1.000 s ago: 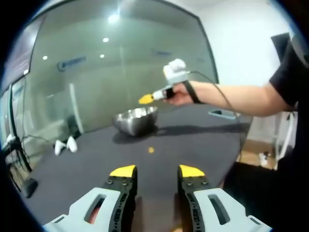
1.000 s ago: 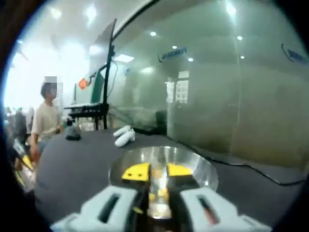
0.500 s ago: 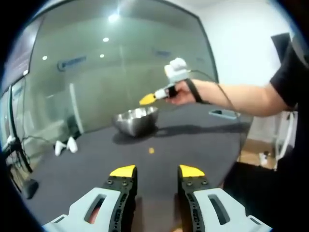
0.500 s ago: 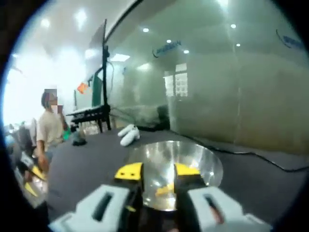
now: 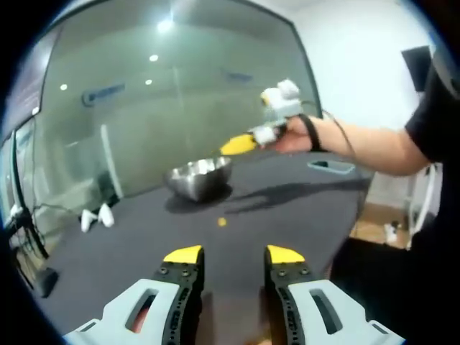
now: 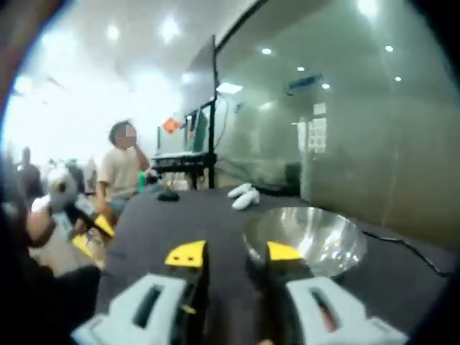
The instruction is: Pick up the QQ candy scattered on the table and place it into the stainless steel bowl on the table
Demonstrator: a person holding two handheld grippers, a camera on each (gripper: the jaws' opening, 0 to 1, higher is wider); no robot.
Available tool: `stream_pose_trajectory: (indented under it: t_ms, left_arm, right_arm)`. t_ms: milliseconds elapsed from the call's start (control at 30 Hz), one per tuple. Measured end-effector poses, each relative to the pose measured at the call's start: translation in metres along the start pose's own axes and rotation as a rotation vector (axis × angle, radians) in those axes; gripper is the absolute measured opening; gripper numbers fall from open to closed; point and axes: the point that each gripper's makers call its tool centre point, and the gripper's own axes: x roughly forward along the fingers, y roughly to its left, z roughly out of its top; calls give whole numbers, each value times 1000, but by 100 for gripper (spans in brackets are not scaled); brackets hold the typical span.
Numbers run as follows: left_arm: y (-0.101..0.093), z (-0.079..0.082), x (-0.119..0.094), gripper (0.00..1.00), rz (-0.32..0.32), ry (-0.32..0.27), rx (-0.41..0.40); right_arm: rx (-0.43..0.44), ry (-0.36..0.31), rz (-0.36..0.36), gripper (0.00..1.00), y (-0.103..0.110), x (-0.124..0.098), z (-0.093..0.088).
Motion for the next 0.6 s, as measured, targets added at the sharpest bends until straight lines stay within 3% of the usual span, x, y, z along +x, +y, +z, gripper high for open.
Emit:
stream_pose_trajectory:
  t_ms: [100,233,400,600]
  left_arm:
    - [1,0,-2,35,3,-4,-6]
    - [3,-4,-1,35,4,4,-5]
    - [3,-5,1,35,1,3,-10]
    - [3,-4,1,35,2,1,-7]
  right_arm:
    - [-16,55,50,31,15,-22,-24]
    - [-35,92,42,31,21,-46,-50]
    - [-21,134,40,31,21,-60,-75]
    - [1,152,48,31,28,-57,-84]
